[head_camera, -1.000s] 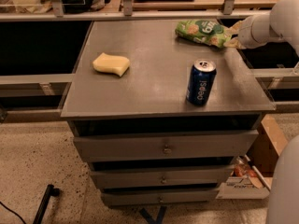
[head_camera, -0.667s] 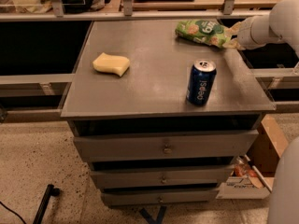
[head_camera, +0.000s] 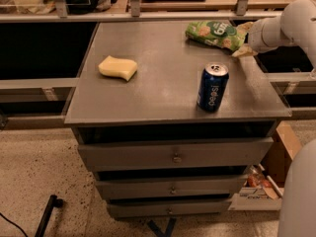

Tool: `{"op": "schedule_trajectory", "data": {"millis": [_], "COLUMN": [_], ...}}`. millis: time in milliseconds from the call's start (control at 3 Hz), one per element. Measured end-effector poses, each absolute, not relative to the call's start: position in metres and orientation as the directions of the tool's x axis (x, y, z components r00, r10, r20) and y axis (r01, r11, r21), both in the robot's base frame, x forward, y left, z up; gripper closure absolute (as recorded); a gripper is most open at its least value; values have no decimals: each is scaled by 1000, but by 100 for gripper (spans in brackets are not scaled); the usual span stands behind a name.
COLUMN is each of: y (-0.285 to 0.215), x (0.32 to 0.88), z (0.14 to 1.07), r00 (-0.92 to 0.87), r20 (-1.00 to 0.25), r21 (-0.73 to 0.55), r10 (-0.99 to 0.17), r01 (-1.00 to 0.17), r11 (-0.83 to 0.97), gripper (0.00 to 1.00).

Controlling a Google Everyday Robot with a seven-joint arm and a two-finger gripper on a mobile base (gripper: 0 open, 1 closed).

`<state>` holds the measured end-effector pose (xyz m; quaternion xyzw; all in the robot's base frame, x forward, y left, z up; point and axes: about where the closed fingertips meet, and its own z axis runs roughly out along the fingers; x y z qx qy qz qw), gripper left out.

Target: Move green rice chip bag near sponge

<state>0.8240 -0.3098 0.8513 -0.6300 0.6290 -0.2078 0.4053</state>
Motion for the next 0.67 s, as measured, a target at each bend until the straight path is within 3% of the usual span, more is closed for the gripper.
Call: {"op": "schedule_trajectory", "data": {"millis": [667], "y": [-304], "x": [836], "z": [856], "r00": [129], "r20": [-249], "r21": [-780], "r10": [-960], "r01": [-614], "r11": [120], "gripper": [39]}}
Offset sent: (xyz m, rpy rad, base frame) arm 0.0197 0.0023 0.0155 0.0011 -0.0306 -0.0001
